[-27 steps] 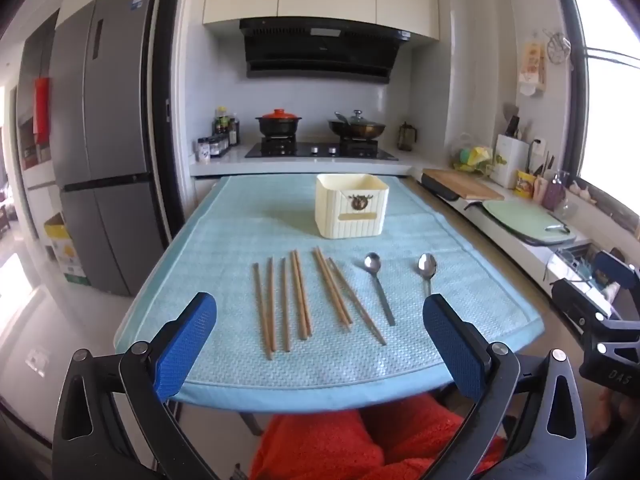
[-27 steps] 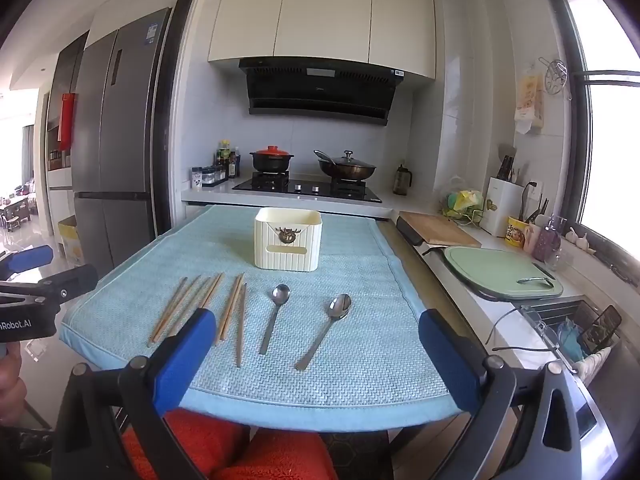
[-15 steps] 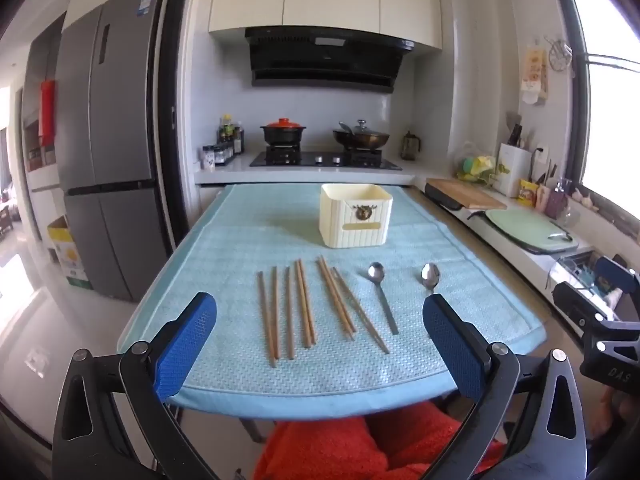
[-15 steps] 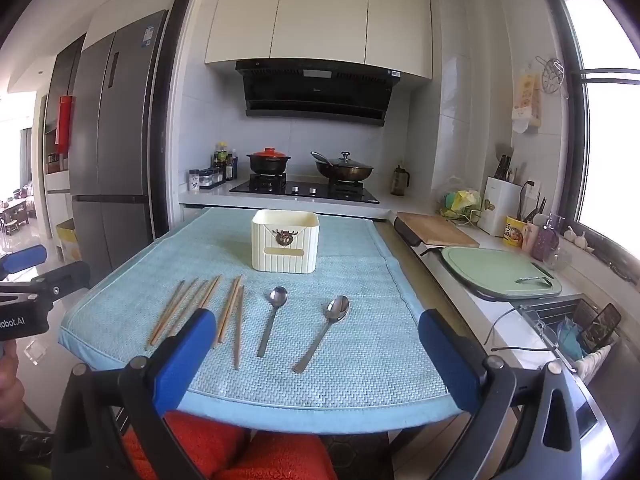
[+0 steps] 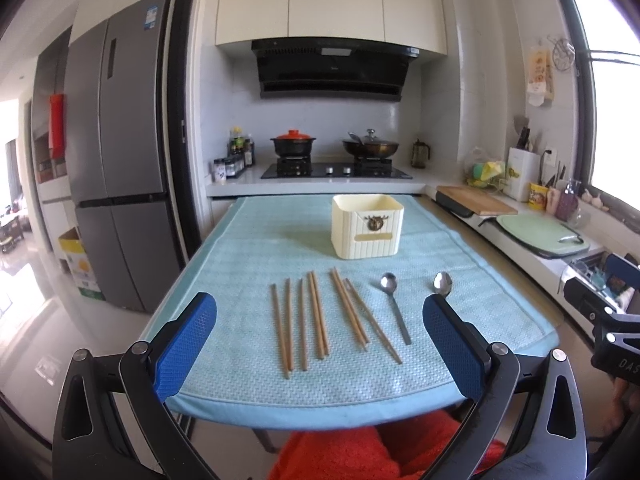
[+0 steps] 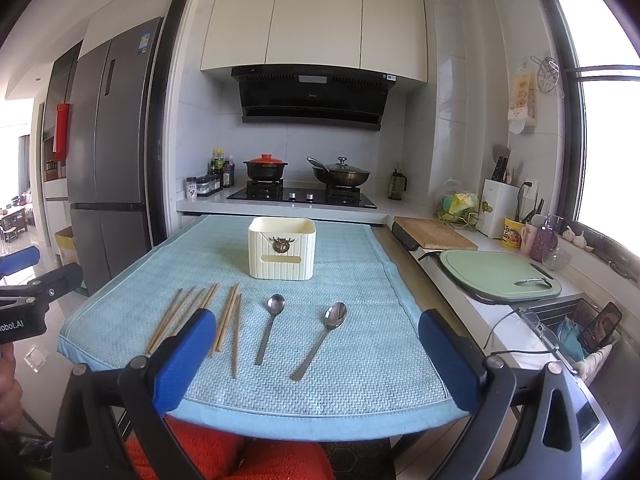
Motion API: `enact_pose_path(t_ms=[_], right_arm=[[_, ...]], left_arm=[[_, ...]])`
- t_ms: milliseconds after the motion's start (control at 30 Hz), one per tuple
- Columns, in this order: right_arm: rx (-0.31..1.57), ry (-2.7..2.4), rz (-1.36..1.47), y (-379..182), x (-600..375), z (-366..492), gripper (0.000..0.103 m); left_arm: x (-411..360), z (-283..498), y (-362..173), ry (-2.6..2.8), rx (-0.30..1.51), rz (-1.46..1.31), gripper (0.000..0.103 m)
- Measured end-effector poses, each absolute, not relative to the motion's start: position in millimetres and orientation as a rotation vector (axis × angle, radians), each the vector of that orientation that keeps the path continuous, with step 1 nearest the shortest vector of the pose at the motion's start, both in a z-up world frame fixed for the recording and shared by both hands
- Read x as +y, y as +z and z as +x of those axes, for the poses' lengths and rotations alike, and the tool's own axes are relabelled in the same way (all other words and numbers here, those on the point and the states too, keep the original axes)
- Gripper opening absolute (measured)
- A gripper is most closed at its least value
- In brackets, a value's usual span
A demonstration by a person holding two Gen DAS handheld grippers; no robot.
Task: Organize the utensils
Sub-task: 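Move both tools over the mat toward the chopsticks and spoons, then close the left tool on one chopstick while the right tool grasps the large spoon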
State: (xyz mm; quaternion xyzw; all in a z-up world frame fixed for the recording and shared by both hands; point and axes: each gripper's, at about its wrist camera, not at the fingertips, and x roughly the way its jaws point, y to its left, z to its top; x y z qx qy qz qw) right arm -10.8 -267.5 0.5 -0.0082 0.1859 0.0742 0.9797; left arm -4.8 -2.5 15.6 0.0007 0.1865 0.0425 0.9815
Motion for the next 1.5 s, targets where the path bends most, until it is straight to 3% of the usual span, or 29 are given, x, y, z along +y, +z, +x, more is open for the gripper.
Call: enact_pose_path(t_ms=[1500], right_arm=[[0.478, 0.192, -0.016, -23, -252, 61, 0.103]], left_arm=[[35, 70, -15, 0.168, 0.561, -0.041, 0.103]])
